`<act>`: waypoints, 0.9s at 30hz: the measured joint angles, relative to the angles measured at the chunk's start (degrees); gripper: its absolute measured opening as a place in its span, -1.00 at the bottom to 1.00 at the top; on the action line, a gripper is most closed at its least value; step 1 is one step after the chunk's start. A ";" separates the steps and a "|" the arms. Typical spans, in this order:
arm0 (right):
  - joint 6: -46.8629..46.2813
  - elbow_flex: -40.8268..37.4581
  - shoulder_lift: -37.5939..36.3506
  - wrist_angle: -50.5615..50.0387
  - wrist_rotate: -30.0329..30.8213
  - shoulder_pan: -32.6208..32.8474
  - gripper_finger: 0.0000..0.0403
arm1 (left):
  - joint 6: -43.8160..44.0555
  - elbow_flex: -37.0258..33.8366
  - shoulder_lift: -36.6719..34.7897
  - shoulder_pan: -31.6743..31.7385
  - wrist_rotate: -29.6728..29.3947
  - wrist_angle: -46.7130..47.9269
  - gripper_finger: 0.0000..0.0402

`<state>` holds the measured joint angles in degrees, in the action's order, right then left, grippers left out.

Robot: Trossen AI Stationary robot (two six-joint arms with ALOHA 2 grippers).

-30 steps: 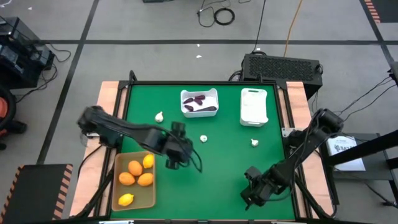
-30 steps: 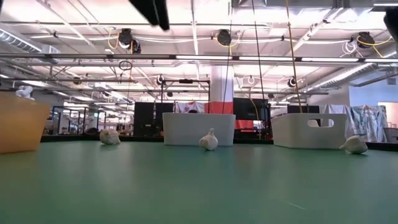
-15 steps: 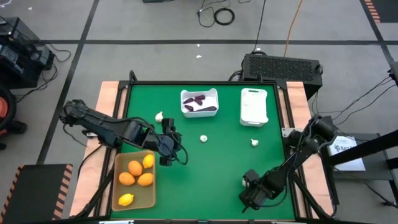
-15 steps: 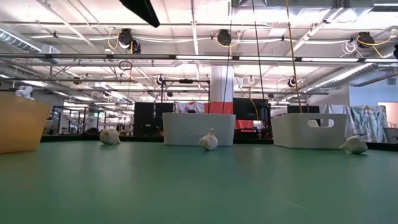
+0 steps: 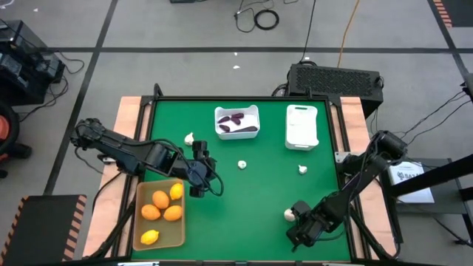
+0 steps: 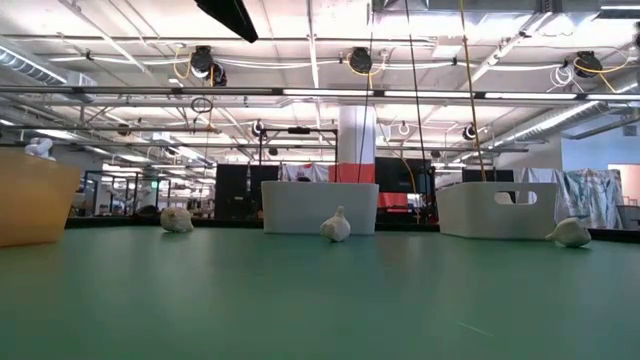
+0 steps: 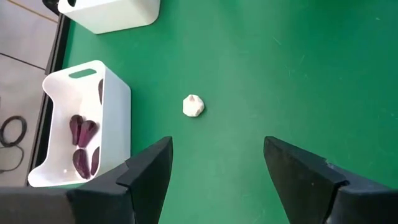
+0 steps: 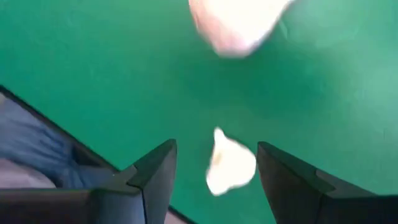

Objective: Sort produce into baskets
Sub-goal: Put the white garlic into the right white bin

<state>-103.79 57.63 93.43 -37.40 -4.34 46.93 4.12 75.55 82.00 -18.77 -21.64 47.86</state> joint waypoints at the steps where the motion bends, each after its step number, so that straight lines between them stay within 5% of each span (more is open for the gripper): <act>1: -0.18 0.00 0.00 -0.02 -1.13 0.36 0.05 | 0.05 0.00 0.00 0.00 0.00 0.00 0.30; 20: -2.05 0.02 4.66 2.09 -3.26 3.44 0.05 | -0.46 0.00 0.02 0.00 0.42 -2.54 0.30; 27: -1.84 0.02 4.70 2.26 -3.26 3.42 -0.20 | -0.52 0.00 0.02 0.00 0.42 -2.49 0.30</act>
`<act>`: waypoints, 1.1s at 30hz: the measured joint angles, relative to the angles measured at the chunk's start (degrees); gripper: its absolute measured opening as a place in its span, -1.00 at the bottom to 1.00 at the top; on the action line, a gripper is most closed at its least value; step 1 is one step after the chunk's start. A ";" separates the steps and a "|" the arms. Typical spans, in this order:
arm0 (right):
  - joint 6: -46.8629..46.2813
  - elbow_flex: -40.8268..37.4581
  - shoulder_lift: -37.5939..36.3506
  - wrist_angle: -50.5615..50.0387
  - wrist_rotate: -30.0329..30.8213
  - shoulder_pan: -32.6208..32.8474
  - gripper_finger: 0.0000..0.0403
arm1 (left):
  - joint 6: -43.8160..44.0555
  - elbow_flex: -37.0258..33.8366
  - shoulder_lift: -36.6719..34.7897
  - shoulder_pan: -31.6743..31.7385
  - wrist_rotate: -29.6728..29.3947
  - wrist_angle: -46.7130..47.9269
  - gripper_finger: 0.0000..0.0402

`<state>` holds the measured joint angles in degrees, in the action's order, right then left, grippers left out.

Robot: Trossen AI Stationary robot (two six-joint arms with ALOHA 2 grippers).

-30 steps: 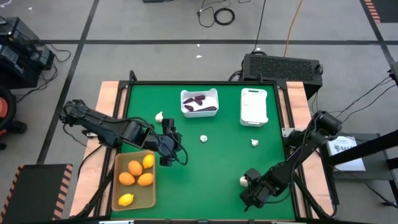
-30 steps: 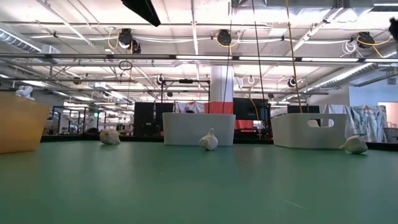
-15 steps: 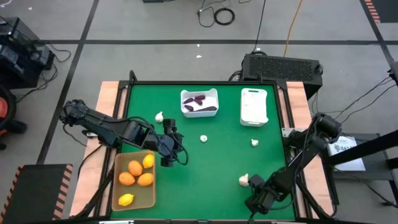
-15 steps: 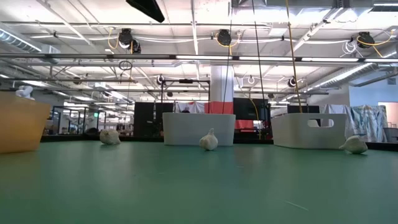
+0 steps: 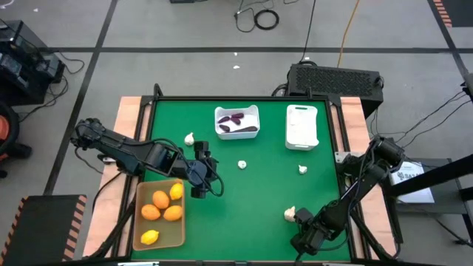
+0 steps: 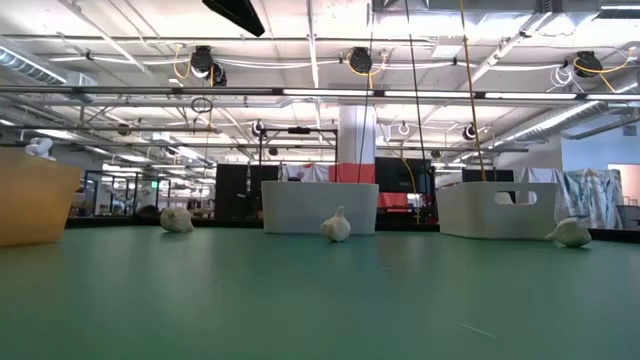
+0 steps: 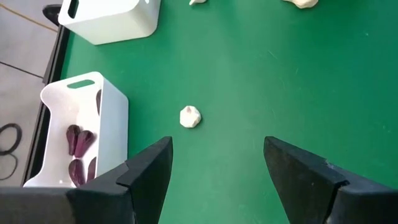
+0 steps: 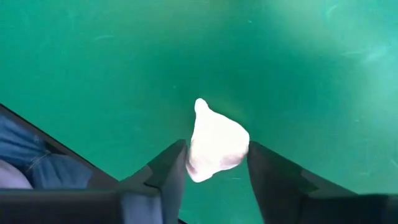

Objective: Sort produce into baskets
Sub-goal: Put the white garlic into the right white bin

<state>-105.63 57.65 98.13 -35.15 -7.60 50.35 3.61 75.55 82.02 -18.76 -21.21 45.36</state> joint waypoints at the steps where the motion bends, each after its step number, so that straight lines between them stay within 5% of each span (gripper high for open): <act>1: 0.24 0.00 0.00 0.18 0.00 0.00 -0.26 | -0.27 0.00 0.00 0.00 0.02 0.04 0.30; 10: 6.30 0.00 -2.41 0.62 1.09 -0.93 -0.61 | 1.61 0.00 -3.47 -0.33 2.12 6.08 0.30; 20: 27.67 0.01 -19.40 -11.79 22.43 -7.75 -0.60 | 6.19 -8.28 -16.94 -1.19 -3.25 1.96 0.30; 27: 46.76 0.04 -35.10 -28.65 43.69 -20.75 -0.60 | 6.91 -28.09 -26.56 0.85 -4.93 -22.37 0.30; 33: 59.81 0.04 -42.88 -28.78 54.60 -35.42 -0.60 | 5.66 -46.32 -26.43 0.94 -3.87 -63.85 0.30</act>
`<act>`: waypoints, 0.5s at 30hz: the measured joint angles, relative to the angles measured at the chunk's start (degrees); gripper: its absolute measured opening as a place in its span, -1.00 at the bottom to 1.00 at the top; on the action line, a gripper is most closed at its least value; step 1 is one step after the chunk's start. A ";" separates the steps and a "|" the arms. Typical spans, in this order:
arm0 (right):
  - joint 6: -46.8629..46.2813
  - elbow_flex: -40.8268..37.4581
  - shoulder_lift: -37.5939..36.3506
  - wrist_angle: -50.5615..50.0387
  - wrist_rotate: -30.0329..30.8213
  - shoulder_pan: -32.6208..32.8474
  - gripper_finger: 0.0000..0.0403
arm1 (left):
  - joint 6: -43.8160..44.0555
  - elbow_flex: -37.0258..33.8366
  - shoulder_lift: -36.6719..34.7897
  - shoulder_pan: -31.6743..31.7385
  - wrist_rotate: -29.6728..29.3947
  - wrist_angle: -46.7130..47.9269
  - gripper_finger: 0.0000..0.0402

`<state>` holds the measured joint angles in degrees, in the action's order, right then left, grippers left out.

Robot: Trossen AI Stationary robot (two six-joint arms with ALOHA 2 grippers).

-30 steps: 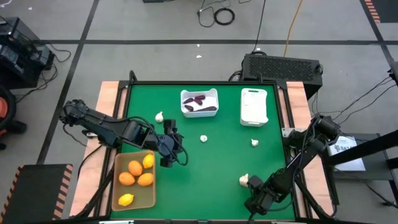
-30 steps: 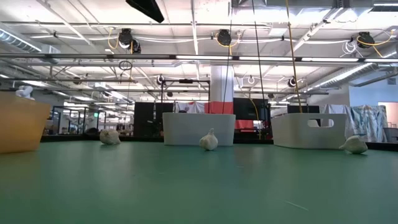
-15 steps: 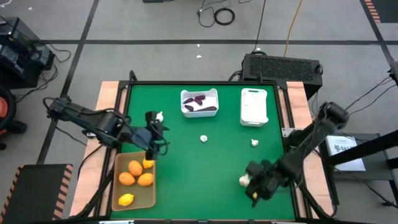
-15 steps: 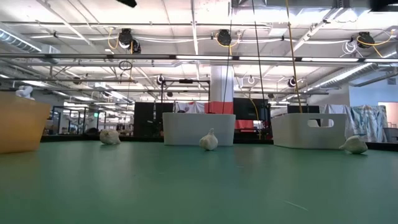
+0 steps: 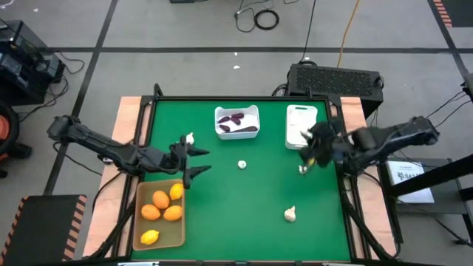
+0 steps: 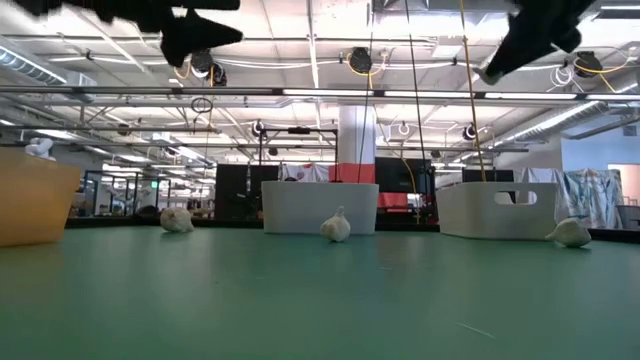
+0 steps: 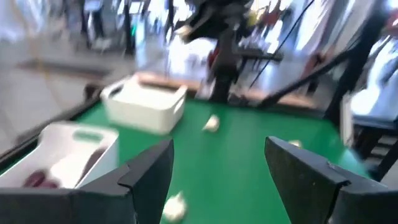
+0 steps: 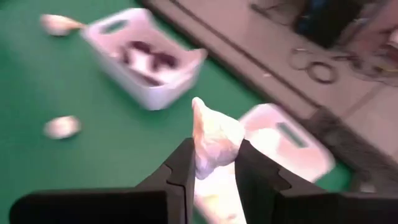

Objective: Sort produce into baskets
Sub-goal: Put the white garlic into the right white bin

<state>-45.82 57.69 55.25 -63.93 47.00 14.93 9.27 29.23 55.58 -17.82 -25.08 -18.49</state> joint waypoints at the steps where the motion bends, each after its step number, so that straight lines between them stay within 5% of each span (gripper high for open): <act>1: 2.50 0.00 -0.34 0.32 -0.04 -2.88 -0.60 | -1.32 -2.79 0.99 0.00 0.46 -6.70 0.30; 7: 15.51 0.00 1.39 3.27 -7.92 -19.37 -0.60 | -3.61 -11.98 5.85 0.74 0.89 -29.82 0.30; 15: 28.60 0.00 10.05 5.12 -25.48 -39.22 -0.59 | -4.02 -12.85 9.19 0.83 2.46 -33.75 0.30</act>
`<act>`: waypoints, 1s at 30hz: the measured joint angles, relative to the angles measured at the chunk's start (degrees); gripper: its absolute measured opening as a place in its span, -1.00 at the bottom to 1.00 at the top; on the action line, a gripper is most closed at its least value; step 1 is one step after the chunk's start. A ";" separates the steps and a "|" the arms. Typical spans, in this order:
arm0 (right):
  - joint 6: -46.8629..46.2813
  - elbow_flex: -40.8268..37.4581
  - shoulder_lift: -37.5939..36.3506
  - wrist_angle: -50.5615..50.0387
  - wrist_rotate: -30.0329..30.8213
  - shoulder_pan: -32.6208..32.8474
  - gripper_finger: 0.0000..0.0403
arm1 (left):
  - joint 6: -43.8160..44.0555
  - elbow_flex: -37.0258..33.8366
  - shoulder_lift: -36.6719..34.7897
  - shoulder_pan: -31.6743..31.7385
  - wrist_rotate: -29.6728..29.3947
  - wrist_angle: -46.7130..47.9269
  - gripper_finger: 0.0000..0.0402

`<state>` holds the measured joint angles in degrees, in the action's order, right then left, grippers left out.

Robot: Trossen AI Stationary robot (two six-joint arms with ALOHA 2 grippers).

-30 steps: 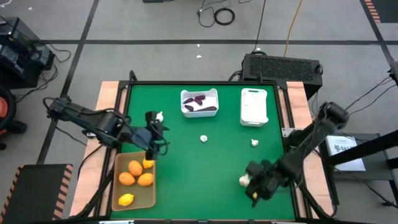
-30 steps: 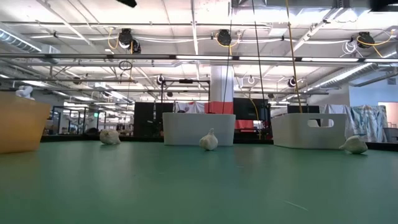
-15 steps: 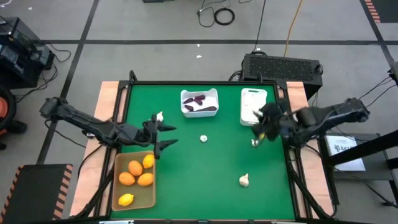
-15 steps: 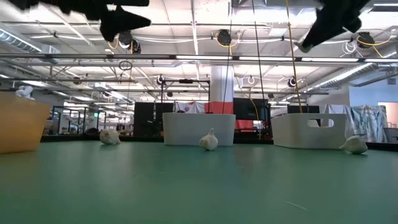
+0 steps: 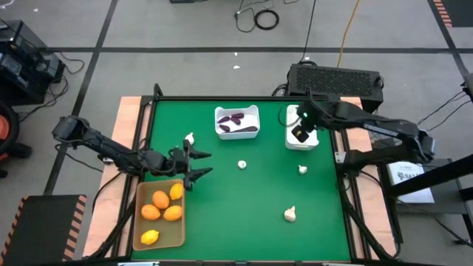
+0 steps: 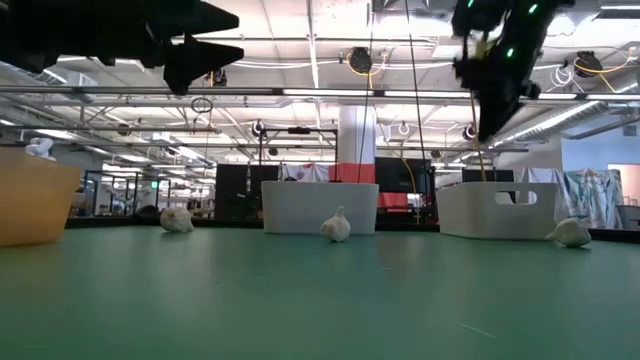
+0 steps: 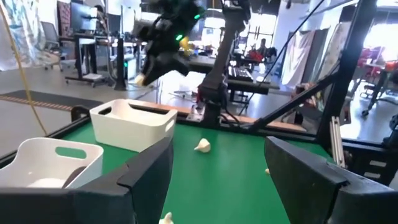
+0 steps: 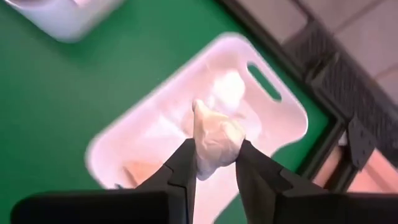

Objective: Sort produce into baskets
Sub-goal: Put the white garlic into the right white bin, then put the middle right white garlic into the right white bin

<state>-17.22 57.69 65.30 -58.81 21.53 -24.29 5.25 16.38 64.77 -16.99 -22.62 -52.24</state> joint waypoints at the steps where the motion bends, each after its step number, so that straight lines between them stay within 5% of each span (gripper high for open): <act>1: 1.02 -0.02 1.32 -0.10 -1.16 -1.92 -0.59 | 0.06 0.00 -0.01 0.00 0.02 -0.26 0.30; 9: 3.81 -0.02 10.05 1.93 -3.90 -11.41 -0.55 | 0.06 0.00 -0.02 -0.02 4.77 -1.34 0.30; 15: 3.66 -0.04 13.47 1.84 -4.75 -13.24 -0.27 | 0.42 0.00 -0.02 0.00 7.55 -1.21 0.30; 26: 4.23 -0.04 12.40 1.66 -5.72 -13.19 0.23 | 1.53 0.00 -0.02 -0.02 7.84 0.99 0.30; 30: 1.91 -0.04 9.81 0.74 -13.33 -13.14 0.27 | 1.54 0.00 -0.02 -0.02 7.57 0.99 0.30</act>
<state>-15.31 57.65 75.12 -58.07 8.19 -37.43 6.79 16.38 64.75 -17.02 -15.04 -51.24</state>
